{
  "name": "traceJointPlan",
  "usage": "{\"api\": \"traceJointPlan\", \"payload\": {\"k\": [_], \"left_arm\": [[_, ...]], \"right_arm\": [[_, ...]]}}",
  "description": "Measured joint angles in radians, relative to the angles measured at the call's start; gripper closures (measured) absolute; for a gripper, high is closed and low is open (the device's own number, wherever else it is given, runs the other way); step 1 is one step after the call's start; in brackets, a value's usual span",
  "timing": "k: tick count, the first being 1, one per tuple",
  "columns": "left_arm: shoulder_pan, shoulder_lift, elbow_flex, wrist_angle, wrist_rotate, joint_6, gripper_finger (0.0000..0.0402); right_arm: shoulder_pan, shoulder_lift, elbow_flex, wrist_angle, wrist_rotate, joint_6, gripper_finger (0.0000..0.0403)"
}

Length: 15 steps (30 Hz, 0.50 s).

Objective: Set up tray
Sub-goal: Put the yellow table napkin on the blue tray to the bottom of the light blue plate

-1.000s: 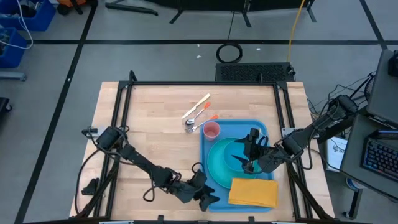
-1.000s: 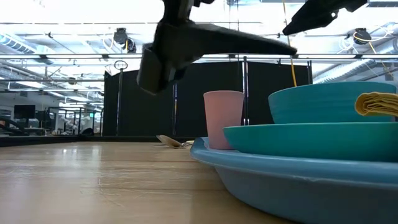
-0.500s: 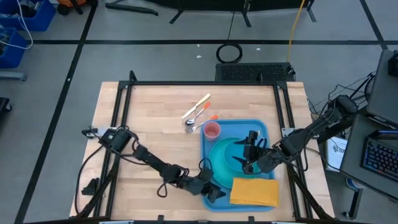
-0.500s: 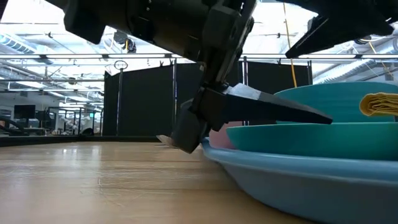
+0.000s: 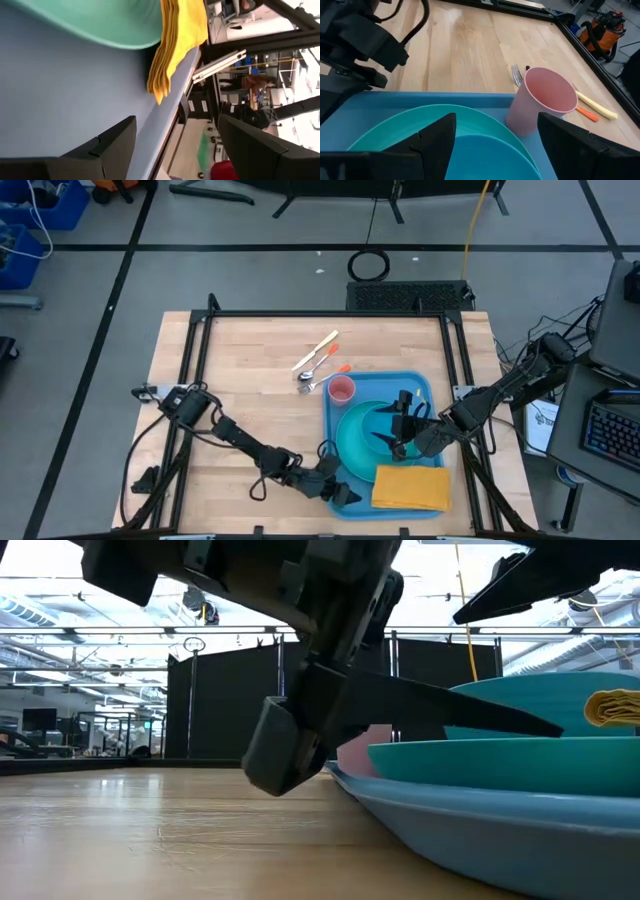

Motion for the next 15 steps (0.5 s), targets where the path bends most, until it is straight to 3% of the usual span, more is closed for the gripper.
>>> {"api": "traceJointPlan", "payload": {"k": [7, 12, 15], "left_arm": [[0.032, 0.000, 0.014, 0.007, -0.010, 0.027, 0.0119], [0.035, 0.009, 0.094, -0.169, 0.018, 0.050, 0.0119], [0.034, 0.010, 0.130, -0.189, 0.031, 0.070, 0.0119]], "right_arm": [[0.000, 0.000, 0.000, 0.000, -0.013, 0.012, 0.0133], [0.000, 0.000, 0.000, 0.000, -0.026, 0.013, 0.0133], [0.000, 0.000, 0.000, 0.003, -0.026, 0.014, 0.0133]]}}
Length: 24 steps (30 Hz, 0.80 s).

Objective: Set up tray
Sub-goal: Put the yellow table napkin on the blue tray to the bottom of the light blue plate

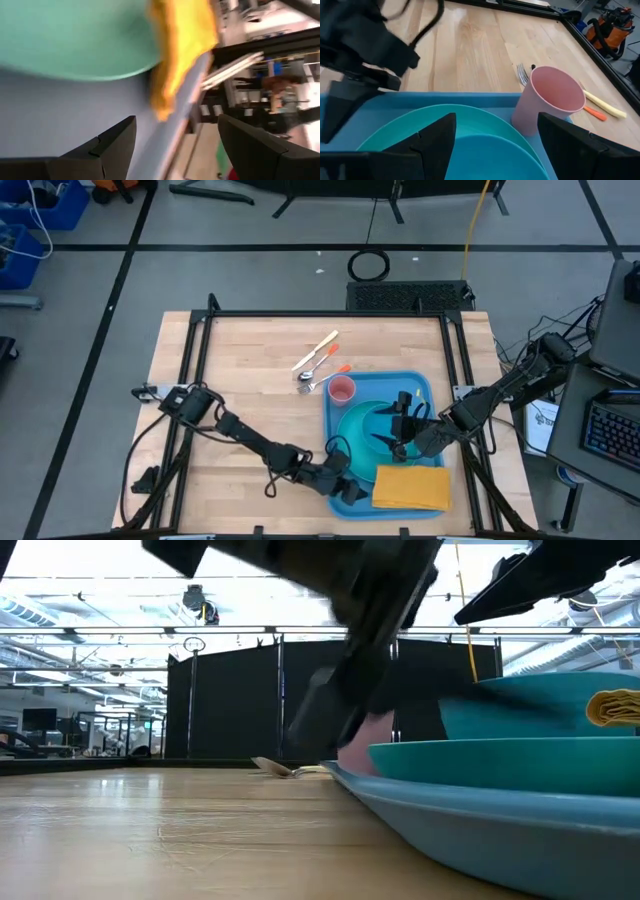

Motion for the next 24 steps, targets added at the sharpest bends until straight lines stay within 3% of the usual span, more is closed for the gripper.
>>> {"api": "traceJointPlan", "payload": {"k": [9, 18, 24], "left_arm": [[0.002, -0.002, 0.019, -0.071, -0.023, -0.021, 0.0119], [-0.002, 0.040, 0.027, -0.009, -0.020, -0.052, 0.0119], [-0.006, 0.117, 0.169, -0.058, 0.041, -0.014, 0.0119]], "right_arm": [[0.004, 0.000, -0.001, 0.032, -0.003, -0.025, 0.0133], [0.013, 0.000, -0.001, 0.051, -0.003, -0.044, 0.0133], [0.013, 0.000, -0.001, 0.050, -0.002, -0.044, 0.0133]]}}
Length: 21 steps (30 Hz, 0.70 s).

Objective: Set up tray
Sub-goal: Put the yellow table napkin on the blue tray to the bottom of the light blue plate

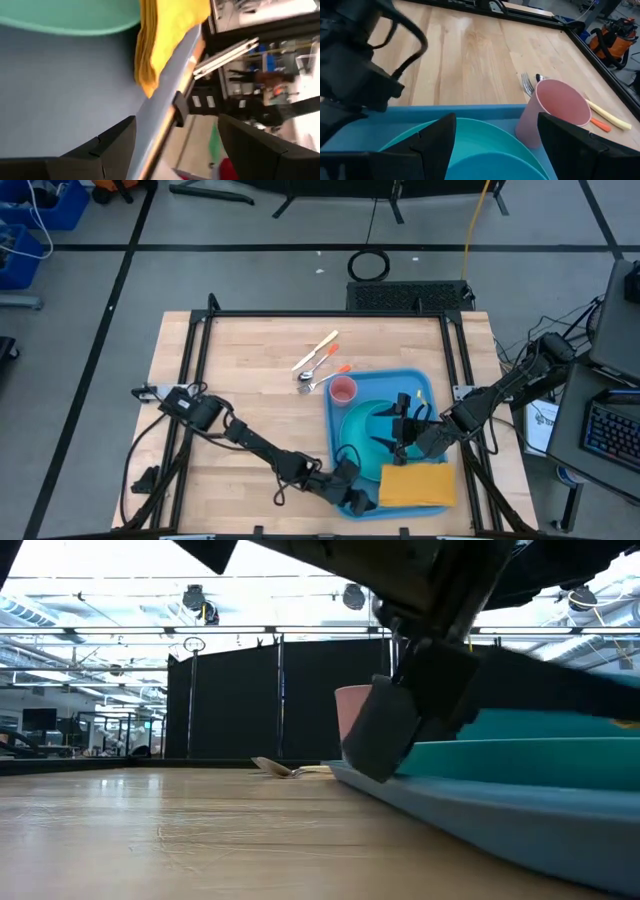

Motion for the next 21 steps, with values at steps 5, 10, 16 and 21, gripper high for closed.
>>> {"api": "traceJointPlan", "payload": {"k": [5, 10, 16, 21], "left_arm": [[0.012, 0.004, 0.056, -0.129, -0.016, 0.069, 0.0119], [0.016, 0.006, 0.068, -0.129, 0.020, 0.099, 0.0119], [-0.015, -0.024, 0.068, -0.169, -0.078, 0.319, 0.0119], [-0.026, -0.040, 0.067, -0.184, -0.117, 0.618, 0.0119]], "right_arm": [[0.000, 0.000, 0.000, 0.000, 0.000, 0.000, 0.0133], [0.003, 0.000, 0.000, -0.001, -0.001, 0.000, 0.0133], [0.041, -0.027, 0.000, 0.007, 0.000, -0.021, 0.0133], [0.089, -0.084, 0.000, 0.070, 0.001, -0.037, 0.0133]]}}
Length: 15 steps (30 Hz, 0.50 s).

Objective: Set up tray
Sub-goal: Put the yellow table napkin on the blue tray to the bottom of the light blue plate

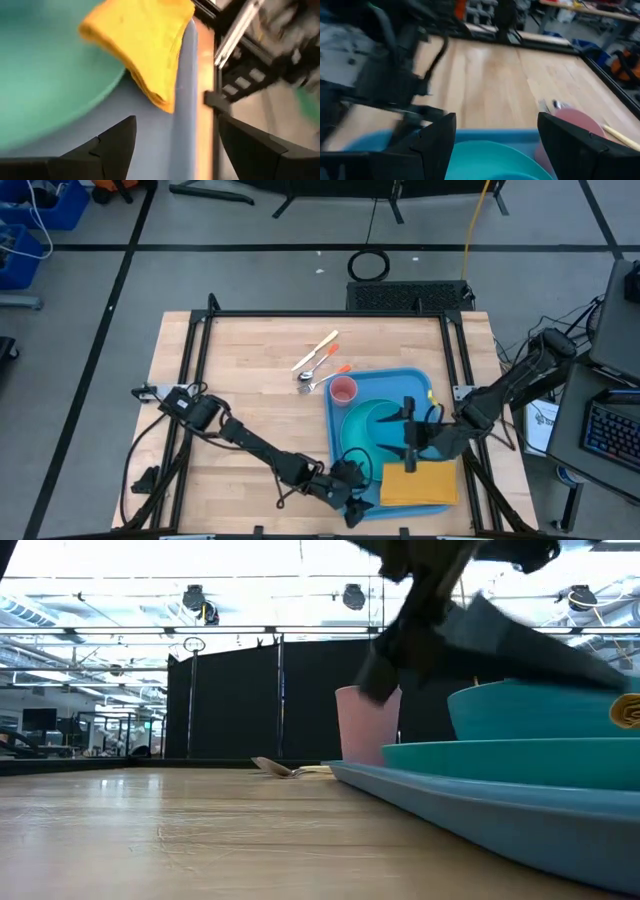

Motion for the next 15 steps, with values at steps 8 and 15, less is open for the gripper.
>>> {"api": "traceJointPlan", "payload": {"k": [8, 15], "left_arm": [[-0.023, -0.045, 0.002, -0.028, -0.078, 0.587, 0.0119], [0.016, -0.047, 0.002, -0.136, -0.139, 0.786, 0.0119]], "right_arm": [[0.067, -0.022, 0.000, 0.068, 0.001, -0.048, 0.0133], [0.068, -0.022, 0.000, 0.077, 0.002, -0.043, 0.0133]]}}
